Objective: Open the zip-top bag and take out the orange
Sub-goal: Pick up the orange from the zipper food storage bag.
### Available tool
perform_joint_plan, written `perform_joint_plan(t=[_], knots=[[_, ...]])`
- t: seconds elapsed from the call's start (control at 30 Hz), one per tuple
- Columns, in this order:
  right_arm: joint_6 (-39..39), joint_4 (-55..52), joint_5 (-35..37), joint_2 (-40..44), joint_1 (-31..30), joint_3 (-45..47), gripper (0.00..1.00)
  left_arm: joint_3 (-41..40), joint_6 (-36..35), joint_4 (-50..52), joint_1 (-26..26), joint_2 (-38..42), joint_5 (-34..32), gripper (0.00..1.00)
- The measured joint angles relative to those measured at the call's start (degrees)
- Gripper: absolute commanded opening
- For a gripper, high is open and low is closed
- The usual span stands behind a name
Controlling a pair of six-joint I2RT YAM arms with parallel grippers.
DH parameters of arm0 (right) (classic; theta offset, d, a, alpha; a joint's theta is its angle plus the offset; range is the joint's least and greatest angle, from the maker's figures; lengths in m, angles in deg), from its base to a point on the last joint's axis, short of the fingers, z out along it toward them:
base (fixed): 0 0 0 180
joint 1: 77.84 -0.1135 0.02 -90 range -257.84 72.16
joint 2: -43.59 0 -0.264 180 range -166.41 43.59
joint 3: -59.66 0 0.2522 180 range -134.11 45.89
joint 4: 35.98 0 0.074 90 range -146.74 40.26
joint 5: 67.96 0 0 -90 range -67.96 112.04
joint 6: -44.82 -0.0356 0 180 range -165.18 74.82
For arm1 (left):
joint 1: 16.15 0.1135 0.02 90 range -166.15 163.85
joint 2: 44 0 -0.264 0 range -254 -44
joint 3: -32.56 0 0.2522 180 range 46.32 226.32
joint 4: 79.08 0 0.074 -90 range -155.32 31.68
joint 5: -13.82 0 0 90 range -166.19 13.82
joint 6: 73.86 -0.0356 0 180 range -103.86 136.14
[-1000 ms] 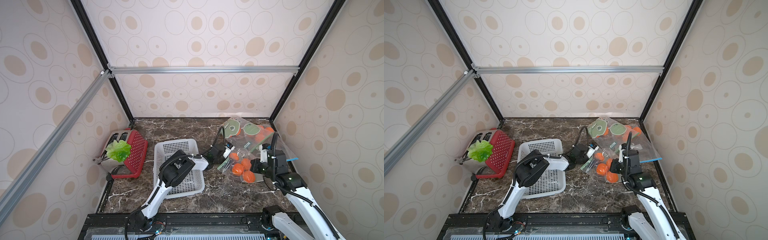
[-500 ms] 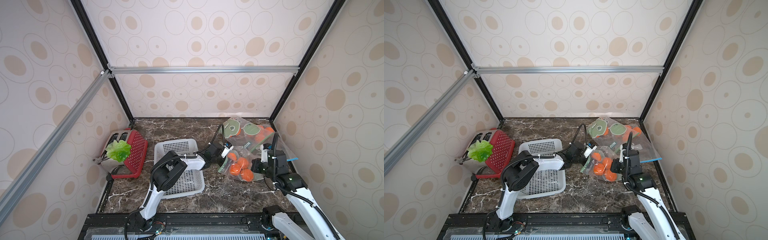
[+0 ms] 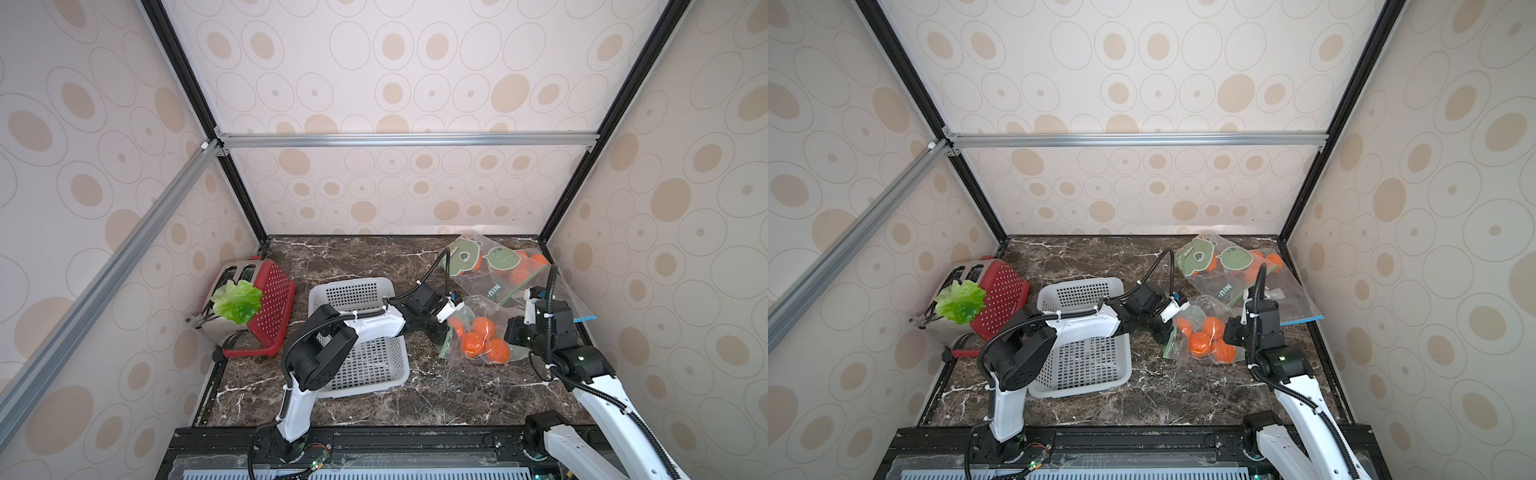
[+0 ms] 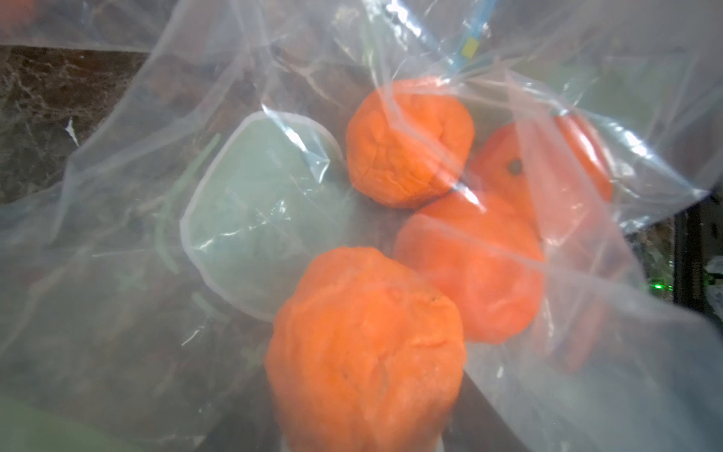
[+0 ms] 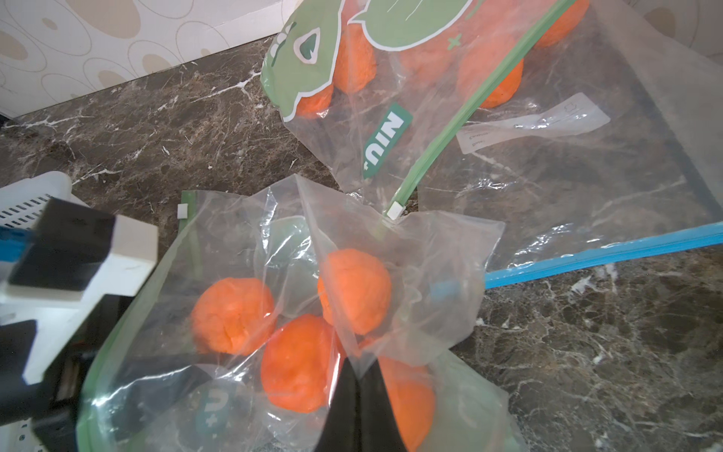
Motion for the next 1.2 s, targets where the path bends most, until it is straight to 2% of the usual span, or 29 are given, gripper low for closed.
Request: perform_joint_plan(t=[0.67,1.07,1.2], knots=[[0.0,0.0,0.1,0.0,0.0,0.1,0.00,0.8,-4.7,19.7,0.8,7.1,-0.7,0.47],[0.0,0.0,-0.1,-0.1,0.1,0.1,0.00,-4.5,-5.1,23.3,1.9,18.1,-3.0,0.46],[0.0,0.0,-0.1,-0.1,0.1,0.1,0.00,-5.4,-5.1,24.1,2.3,18.6,-3.1,0.47]])
